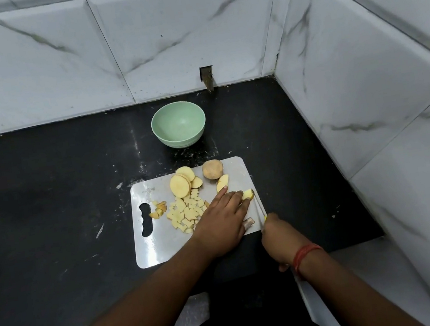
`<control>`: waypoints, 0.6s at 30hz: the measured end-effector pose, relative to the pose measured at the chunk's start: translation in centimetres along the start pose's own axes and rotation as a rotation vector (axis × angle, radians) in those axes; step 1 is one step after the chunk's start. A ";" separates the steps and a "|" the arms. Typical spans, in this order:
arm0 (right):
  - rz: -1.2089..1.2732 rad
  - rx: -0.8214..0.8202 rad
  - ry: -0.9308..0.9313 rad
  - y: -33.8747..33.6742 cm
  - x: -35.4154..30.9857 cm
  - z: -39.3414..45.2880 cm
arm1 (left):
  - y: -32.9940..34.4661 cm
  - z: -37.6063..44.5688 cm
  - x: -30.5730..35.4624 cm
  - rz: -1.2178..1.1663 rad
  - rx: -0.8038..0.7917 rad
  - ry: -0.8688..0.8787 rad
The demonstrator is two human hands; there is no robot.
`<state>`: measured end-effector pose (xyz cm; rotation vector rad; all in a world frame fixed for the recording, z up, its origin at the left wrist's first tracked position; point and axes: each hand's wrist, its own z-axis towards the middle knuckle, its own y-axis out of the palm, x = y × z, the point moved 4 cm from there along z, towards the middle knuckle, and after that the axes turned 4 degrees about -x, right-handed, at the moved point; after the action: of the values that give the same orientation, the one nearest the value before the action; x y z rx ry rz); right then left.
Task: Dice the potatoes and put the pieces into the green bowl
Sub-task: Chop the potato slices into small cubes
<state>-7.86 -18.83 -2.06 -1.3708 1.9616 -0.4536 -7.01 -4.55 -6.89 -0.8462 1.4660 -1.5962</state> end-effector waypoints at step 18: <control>-0.072 -0.042 0.024 -0.1 -1.1 1.5 | 0.6 -0.2 -0.7 -0.126 -0.085 -0.006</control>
<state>-6.51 -17.73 -2.71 -1.4728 1.9561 -0.4672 -6.83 -3.83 -7.44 -1.0085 1.5106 -1.6306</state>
